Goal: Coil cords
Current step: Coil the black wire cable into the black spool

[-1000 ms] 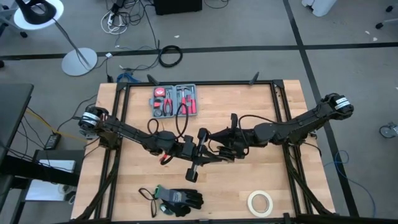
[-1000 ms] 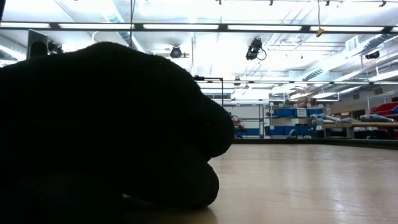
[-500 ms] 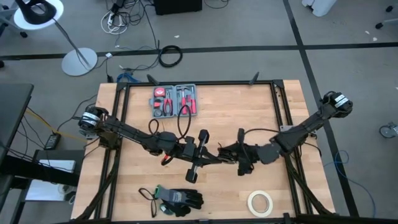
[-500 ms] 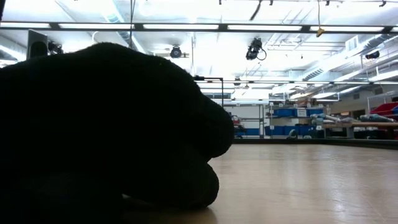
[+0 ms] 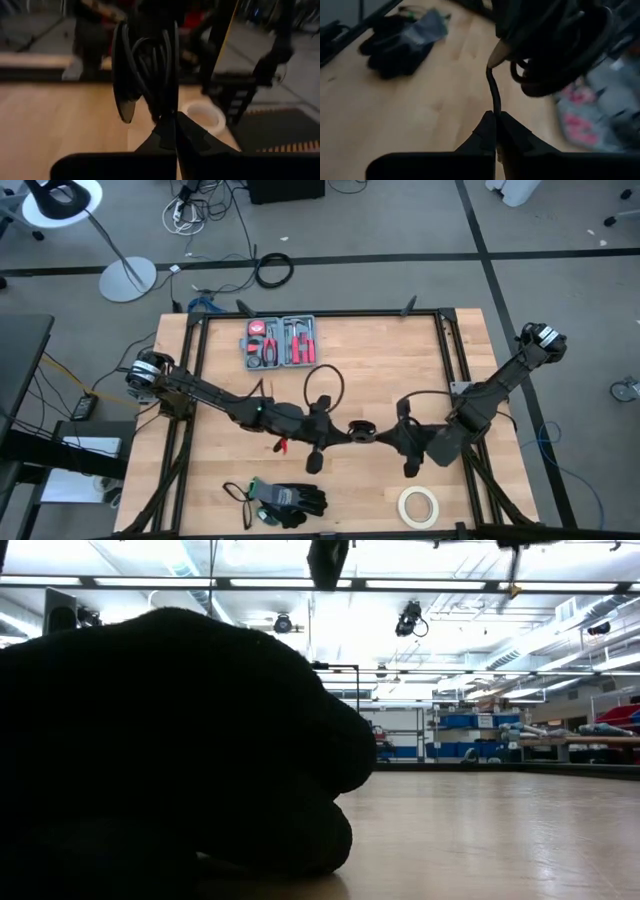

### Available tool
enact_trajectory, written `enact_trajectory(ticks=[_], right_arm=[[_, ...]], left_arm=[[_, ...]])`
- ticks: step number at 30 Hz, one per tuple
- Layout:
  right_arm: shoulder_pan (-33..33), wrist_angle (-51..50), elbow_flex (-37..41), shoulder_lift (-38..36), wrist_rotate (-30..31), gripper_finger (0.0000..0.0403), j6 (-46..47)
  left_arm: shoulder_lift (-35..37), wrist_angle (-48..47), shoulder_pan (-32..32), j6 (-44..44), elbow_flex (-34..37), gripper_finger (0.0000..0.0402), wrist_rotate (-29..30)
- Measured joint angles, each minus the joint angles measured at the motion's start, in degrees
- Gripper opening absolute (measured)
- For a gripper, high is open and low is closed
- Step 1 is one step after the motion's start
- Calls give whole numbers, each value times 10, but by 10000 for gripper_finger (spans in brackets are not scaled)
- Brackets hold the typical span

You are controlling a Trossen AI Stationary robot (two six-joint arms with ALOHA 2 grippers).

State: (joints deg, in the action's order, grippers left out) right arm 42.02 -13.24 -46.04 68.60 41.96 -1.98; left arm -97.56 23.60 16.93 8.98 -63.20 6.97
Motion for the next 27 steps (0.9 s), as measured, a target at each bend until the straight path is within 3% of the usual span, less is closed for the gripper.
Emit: enact_trajectory(ticks=[5, 12, 18, 27], right_arm=[[-7, -43, 0, 0, -56, 2, 93], [-7, -49, 0, 0, -75, 3, 125], [-33, -46, 0, 0, -106, 4, 185], [-72, -44, 0, 11, -182, 7, 285]], left_arm=[[0, -69, -2, 20, 0, 0, 18], [0, -127, -7, 21, 0, 0, 20], [-15, -128, -7, 22, 0, 0, 29], [-98, -105, -7, 71, 0, 0, 20]])
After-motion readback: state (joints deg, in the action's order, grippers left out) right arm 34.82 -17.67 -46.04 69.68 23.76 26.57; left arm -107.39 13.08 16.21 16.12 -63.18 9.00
